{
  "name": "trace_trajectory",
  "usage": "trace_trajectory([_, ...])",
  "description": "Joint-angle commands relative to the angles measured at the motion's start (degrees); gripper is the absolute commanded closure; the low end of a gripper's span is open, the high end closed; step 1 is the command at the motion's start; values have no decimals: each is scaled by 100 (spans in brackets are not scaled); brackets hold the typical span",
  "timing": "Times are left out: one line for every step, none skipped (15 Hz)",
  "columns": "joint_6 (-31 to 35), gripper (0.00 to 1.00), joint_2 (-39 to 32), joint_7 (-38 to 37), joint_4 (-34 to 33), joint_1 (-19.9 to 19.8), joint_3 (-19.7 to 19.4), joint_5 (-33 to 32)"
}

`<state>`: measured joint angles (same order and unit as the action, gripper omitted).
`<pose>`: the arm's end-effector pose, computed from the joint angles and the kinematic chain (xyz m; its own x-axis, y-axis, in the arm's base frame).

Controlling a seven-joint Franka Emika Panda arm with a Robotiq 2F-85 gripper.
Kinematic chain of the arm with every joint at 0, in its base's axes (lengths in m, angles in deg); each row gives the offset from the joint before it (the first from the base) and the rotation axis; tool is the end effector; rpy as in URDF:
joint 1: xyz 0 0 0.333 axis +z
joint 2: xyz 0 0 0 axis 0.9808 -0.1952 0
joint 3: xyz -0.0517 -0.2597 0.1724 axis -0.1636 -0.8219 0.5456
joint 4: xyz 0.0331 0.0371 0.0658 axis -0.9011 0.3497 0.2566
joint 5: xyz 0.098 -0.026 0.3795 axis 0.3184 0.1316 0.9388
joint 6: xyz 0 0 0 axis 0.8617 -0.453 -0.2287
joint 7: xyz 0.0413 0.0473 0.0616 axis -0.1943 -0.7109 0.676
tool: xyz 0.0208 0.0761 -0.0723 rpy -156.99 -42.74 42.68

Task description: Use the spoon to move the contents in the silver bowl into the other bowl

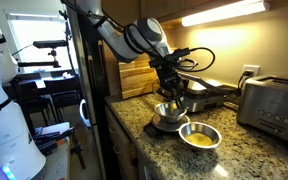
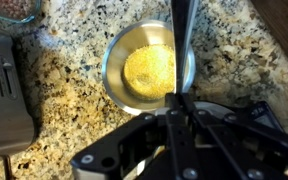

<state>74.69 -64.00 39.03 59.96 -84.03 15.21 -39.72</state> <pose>0.5289 -0.0813 0.3100 0.5083 0.7538 -0.4163 0.8576 -0.3993 0.3240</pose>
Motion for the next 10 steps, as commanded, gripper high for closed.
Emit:
trace_trajectory([71, 93, 5, -384, 24, 59, -44, -251])
trace_trajectory([59, 93, -4, -499, 19, 69, -51, -350])
trace_trajectory([47, 93, -20, -674, 9, 80, -63, -512])
trace_trajectory([32, 93, -34, -778, 4, 76, -59, -588])
trace_trajectory([22, 93, -49, -882, 3, 74, -54, -659])
trace_trajectory([14, 93, -64, -973, 5, 74, -50, -721])
trace_trajectory([9, 93, -80, -1050, 7, 75, -47, -766])
trace_trajectory([5, 93, -92, -1111, 9, 74, -45, -793])
trace_trajectory([-3, 93, -103, -1185, 7, 77, -45, -842])
trace_trajectory([-4, 93, -106, -1244, 9, 79, -42, -880])
